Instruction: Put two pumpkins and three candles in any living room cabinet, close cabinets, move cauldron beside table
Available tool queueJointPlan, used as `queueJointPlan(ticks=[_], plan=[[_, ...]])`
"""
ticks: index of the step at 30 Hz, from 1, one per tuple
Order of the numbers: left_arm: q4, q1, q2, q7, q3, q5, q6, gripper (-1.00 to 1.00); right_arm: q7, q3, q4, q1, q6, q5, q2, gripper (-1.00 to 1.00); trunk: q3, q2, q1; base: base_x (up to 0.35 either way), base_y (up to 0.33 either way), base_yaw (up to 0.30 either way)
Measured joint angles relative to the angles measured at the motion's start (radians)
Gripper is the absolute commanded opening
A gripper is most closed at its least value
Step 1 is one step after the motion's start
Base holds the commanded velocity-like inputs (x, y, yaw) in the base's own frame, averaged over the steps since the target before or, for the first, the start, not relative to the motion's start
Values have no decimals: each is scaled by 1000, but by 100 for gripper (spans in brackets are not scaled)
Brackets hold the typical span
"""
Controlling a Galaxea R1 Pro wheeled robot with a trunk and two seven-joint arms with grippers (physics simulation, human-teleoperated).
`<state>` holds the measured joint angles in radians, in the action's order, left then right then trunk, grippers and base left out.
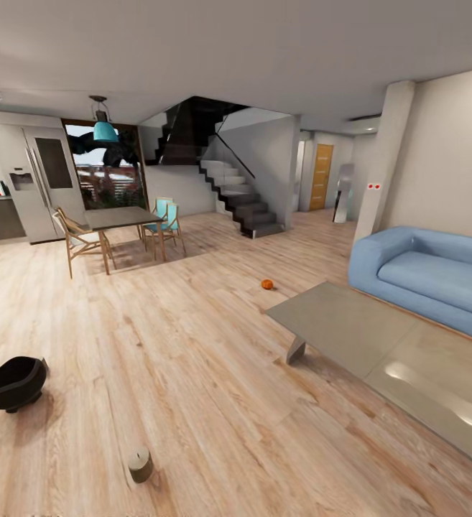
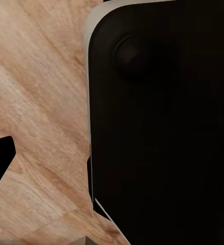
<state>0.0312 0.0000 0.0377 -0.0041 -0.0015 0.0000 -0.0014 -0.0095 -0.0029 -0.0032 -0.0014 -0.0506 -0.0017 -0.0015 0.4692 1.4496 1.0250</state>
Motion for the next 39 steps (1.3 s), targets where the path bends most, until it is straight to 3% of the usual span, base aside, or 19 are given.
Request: queueJointPlan(ticks=[39], plan=[[0,0,1,0,0,0,0,100,0,0,0,0,0,-1,0,100,7,0,0,0,0,254]])
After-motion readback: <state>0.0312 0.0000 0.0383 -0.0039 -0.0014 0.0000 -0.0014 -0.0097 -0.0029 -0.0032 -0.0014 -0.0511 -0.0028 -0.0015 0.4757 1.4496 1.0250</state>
